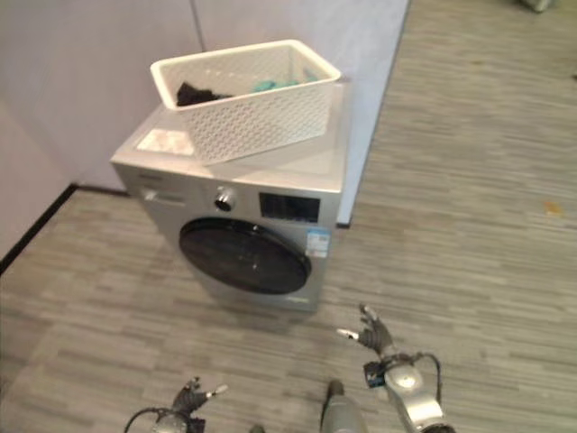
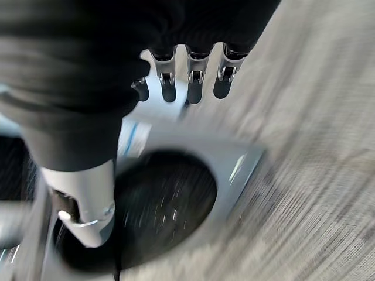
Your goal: Grab the laundry basket,head to the washer,open it,put in the laundry and shut it.
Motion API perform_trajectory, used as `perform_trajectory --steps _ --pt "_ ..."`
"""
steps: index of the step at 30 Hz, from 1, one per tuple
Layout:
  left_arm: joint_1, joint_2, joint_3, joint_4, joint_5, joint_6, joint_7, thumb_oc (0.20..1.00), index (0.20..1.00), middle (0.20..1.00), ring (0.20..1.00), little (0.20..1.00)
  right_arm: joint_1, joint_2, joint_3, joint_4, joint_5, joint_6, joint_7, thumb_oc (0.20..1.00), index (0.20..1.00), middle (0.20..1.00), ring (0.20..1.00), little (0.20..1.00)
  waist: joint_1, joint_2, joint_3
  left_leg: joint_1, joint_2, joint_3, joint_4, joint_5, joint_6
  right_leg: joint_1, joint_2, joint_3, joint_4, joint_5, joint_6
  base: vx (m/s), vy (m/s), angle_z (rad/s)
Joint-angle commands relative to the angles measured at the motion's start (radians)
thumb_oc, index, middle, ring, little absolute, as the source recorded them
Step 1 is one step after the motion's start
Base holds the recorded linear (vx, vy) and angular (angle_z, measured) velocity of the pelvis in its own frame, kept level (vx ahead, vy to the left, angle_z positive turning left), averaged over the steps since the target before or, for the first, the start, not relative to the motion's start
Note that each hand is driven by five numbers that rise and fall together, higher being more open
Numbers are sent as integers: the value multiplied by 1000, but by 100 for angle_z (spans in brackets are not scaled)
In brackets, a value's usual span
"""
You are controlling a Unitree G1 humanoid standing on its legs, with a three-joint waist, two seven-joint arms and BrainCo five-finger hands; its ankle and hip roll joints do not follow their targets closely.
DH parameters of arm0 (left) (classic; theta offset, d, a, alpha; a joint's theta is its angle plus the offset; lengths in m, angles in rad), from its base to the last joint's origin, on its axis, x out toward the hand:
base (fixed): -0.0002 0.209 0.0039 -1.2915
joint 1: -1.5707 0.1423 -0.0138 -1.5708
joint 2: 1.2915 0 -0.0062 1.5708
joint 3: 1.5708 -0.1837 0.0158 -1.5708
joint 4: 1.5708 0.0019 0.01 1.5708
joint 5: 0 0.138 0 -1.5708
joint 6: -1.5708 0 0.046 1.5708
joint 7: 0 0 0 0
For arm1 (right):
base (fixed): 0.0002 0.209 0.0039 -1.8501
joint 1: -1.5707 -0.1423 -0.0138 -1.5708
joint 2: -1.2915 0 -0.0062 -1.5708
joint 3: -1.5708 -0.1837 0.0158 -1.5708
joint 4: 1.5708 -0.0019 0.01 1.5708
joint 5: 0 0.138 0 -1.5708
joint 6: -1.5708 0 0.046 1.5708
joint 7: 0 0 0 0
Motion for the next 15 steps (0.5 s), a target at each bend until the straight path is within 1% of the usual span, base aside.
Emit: perform_trajectory --steps 1,2,3,4,5,7,10,11,12,13,15 --pt "-37 1 7 -16 33 -40 1 1000 1000 1000 1000 1000 -134 -8 64 -46 -51 -57 15 1000 1000 1000 1000 1000 44 -30 -4 -18 -45 -65 -4 -54 20 43 -13 19 -168 132 -17 -44 -122 9" --pt "-33 1 4 -27 26 -44 4 1000 1000 1000 1000 1000 -172 0 91 -28 -65 -62 9 1000 1000 1000 1000 1000 63 -39 -12 -32 -42 -60 -6 -50 17 59 -23 1 -224 143 -12 -44 -124 -3" --pt "-32 1 -1 -33 20 -46 5 1000 1000 1000 1000 1000 -200 2 109 -16 -79 -58 4 1000 1000 1000 1000 1000 75 -46 -16 -39 -40 -59 -12 -46 15 65 -22 0 -253 149 -10 -33 -92 -6" --pt "-32 1 0 -34 20 -46 5 1000 1000 1000 1000 1000 -201 3 110 -15 -79 -59 4 1000 1000 1000 1000 1000 75 -46 -16 -39 -40 -59 -12 -46 15 66 -22 0 -254 149 -11 -44 -89 -7" --pt "-26 5 -10 -54 9 -50 5 1000 1000 1000 1000 1000 -252 7 140 2 -95 -53 -6 1000 1000 1000 1000 1000 95 -59 -16 -48 -38 -70 -27 -33 12 69 -15 7 -280 151 -11 -23 -60 3" --pt "-18 9 -28 -76 9 -50 4 1000 1000 1000 1000 1000 -283 18 158 23 -100 -53 -18 1000 1000 1000 1000 1000 110 -70 -13 -47 -38 -81 -41 -23 7 76 -13 -9 -289 148 -11 -13 -56 2" --pt "-19 16 -51 -103 8 -49 3 1000 1000 1000 1000 1000 -334 24 167 51 -110 -46 -50 1000 1000 1000 1000 1000 127 -78 14 -67 -34 -116 -46 -8 -3 77 -7 -43 -294 143 -14 -45 -55 27" --pt "-19 16 -50 -103 8 -49 3 1000 1000 1000 1000 1000 -335 24 167 52 -110 -46 -50 1000 1000 1000 1000 1000 125 -78 14 -67 -34 -118 -46 -7 -3 78 -7 -45 -294 142 -14 -87 -76 66" --pt "-15 24 -67 -135 -3 -54 2 1000 1000 1000 1000 1000 -386 24 167 117 -118 -40 -79 1000 1000 1000 1000 1000 144 -78 34 -92 -32 -145 -44 4 -8 77 -7 -81 -305 142 -16 -56 -47 55" --pt "-15 25 -66 -135 -4 -53 2 1000 1000 1000 1000 1000 -387 24 168 118 -118 -40 -79 1000 1000 1000 1000 1000 142 -78 35 -93 -33 -147 -44 4 -8 78 -7 -83 -305 142 -16 -80 -65 51" --pt "-10 34 -79 -169 -12 -56 4 1000 1000 1000 1000 1000 -432 16 163 162 -126 -33 -106 1000 1000 1000 1000 1000 158 -76 57 -116 -32 -164 -43 14 -13 73 -6 -106 -315 143 -18 -68 -42 37"
